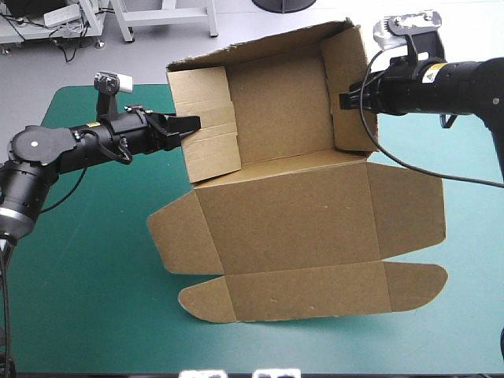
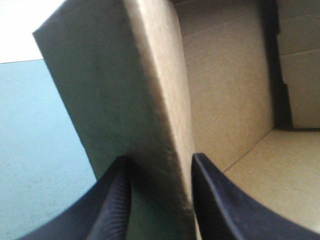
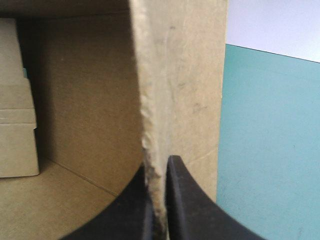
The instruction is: Fold the box
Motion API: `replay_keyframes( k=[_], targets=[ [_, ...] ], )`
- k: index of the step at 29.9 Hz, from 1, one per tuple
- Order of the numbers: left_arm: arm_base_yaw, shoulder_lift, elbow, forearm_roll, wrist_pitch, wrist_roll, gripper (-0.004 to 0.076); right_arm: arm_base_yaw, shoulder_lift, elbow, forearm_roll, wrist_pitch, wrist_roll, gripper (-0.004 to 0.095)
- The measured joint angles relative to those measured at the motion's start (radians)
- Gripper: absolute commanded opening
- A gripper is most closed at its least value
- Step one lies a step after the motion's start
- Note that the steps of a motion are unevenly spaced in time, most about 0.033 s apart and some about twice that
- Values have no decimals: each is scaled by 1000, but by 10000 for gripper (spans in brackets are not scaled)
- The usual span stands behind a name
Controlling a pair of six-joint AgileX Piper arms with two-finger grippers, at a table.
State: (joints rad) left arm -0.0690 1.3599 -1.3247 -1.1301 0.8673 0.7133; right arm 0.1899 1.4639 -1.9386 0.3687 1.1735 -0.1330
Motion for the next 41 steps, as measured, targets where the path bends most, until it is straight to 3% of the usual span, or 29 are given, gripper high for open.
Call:
replay_keyframes(
  k=[2, 3, 11, 16, 22, 29, 41],
  targets=[
    [-16, 14, 0, 6, -23, -17, 24, 0, -9, 0, 0, 10, 3, 0],
    [-25, 21, 0, 12, -36, -25, -8, 0, -13, 0, -4, 20, 8, 0],
    [-102, 25, -58, 163, -88, -89, -10, 0, -32, 0, -72, 72, 79, 0],
    [-199, 22, -176, 502, -45, -349, -10, 0, -32, 25, -110, 78, 124, 0],
    [-286, 75, -242, 844, 93, -593, -10, 2, 11, 190, -90, 79, 133, 0],
    [-294, 242, -243, 920, 164, -659, -10, 3, 144, 337, -35, 32, 112, 0],
    [-294, 489, -259, 977, 99, -706, -10, 14, 403, 347, -43, -88, 46, 5]
  ],
)
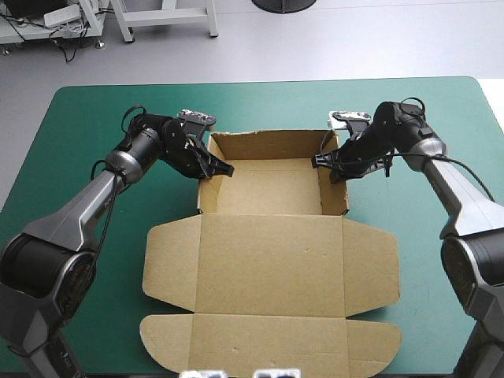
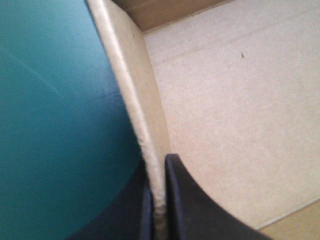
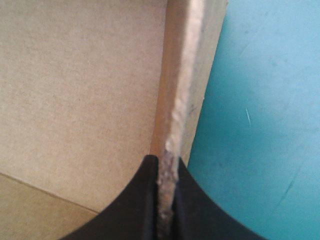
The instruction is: Fold the box
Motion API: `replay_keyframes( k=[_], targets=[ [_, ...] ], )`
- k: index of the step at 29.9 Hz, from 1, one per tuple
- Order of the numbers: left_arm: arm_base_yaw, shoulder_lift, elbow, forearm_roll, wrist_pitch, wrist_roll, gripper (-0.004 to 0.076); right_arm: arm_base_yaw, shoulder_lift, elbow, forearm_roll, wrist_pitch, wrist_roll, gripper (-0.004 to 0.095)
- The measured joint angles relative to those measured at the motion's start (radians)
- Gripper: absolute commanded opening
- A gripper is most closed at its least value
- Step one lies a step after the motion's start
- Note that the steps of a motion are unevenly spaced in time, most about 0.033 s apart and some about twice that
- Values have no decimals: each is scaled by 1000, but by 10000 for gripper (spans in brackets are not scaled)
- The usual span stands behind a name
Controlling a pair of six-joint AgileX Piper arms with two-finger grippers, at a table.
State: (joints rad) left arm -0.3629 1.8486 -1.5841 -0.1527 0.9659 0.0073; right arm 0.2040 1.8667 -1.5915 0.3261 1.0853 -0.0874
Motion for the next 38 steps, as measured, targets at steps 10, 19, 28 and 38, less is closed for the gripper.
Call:
replay_keyframes(
  k=[10, 19, 28, 38],
  targets=[
    [-2, 26, -32, 26, 32, 26, 51, 58, 23, -10, -105, -55, -57, 345],
    [-2, 43, -123, 51, 193, 73, 421, 69, 35, -20, -83, -47, -63, 379],
    [-2, 43, -176, 54, 261, 45, 525, 69, 34, -123, -106, 12, -63, 379],
    [-2, -21, -349, 4, 276, 34, 524, 69, -20, -258, -190, 137, -31, 378]
  ],
)
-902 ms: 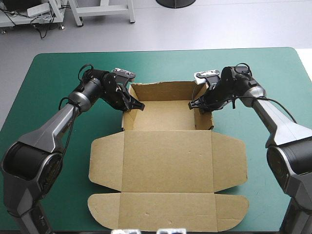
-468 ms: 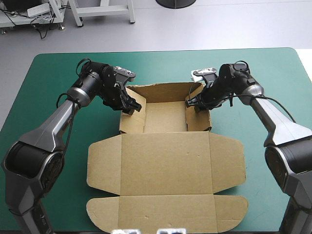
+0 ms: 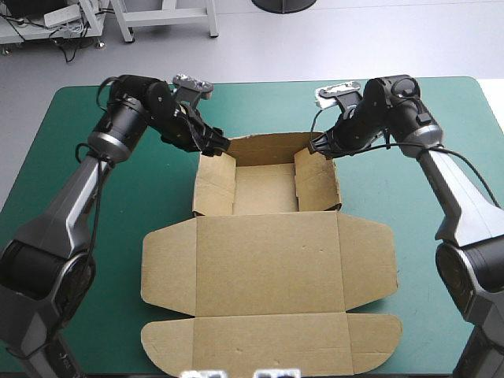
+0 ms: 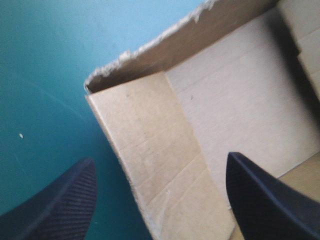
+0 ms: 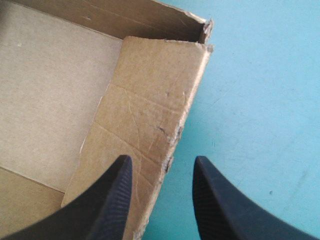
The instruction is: Fold the box
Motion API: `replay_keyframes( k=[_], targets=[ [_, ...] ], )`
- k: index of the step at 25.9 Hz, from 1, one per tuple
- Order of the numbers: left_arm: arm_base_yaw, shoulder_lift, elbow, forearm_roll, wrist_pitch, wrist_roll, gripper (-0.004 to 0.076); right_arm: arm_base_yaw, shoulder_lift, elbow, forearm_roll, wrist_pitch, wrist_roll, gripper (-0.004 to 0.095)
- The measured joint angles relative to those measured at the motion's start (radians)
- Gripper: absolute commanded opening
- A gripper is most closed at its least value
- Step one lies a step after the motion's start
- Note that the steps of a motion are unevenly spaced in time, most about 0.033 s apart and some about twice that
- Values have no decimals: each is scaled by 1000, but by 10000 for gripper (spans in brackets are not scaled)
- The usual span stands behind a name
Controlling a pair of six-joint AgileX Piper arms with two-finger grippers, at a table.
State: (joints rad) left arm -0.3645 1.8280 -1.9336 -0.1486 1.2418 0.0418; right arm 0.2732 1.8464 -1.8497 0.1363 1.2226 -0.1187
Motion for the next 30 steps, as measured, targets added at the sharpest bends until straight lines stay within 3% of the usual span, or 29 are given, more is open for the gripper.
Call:
replay_keyframes(
  k=[2, 9, 12, 22, 25, 28, 30],
  targets=[
    [0, -58, -16, -40, 1, -3, 517, 0, -20, -11, -2, 11, 10, 378],
    [0, -450, 17, -78, 15, 2, 328, 0, -60, 6, -3, 22, 37, 378],
    [0, -656, 226, -76, 16, 38, 302, 0, -42, 80, -16, 22, 37, 378],
    [0, -1043, 780, -10, 16, 70, 164, 0, 15, 171, 37, -69, 37, 373],
    [0, -1171, 926, -5, 16, 155, 133, 0, 48, 171, 47, -79, 37, 255],
    [0, -1278, 1046, -1, 16, 207, 102, 0, 72, 172, 60, -84, 37, -23],
    [0, -1340, 1107, 10, 16, 218, 83, 0, 76, 173, 66, -84, 37, -7]
  ],
)
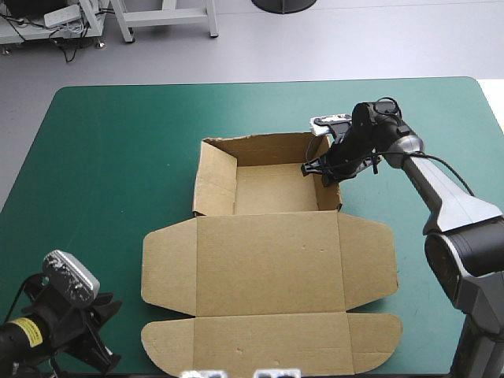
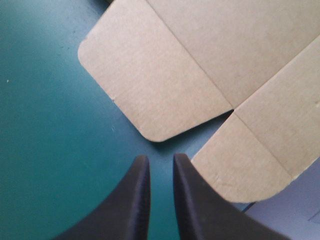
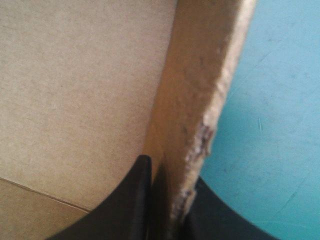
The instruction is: Fold the box
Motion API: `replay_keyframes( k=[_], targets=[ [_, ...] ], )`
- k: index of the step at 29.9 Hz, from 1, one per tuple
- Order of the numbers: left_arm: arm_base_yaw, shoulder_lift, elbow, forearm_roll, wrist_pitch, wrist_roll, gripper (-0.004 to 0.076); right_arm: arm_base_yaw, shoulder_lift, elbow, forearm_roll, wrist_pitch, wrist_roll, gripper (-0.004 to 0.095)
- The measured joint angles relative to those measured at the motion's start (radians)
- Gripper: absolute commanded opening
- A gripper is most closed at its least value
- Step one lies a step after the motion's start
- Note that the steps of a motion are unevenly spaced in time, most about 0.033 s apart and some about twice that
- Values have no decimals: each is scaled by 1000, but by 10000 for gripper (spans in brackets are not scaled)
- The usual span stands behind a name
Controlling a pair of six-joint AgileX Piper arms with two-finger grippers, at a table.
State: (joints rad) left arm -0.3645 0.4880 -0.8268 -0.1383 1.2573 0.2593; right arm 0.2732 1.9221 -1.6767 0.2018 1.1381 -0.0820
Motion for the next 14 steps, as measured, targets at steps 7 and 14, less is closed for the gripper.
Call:
replay_keyframes(
  k=[7, 14],
  targets=[
    [0, -108, 96, 44, 0, 11, 43, -17, -22, -45, -44, 25, 15, -14],
    [0, -113, 101, 67, 0, 11, 43, -198, -129, -163, -192, 96, 13, -14]
  ],
)
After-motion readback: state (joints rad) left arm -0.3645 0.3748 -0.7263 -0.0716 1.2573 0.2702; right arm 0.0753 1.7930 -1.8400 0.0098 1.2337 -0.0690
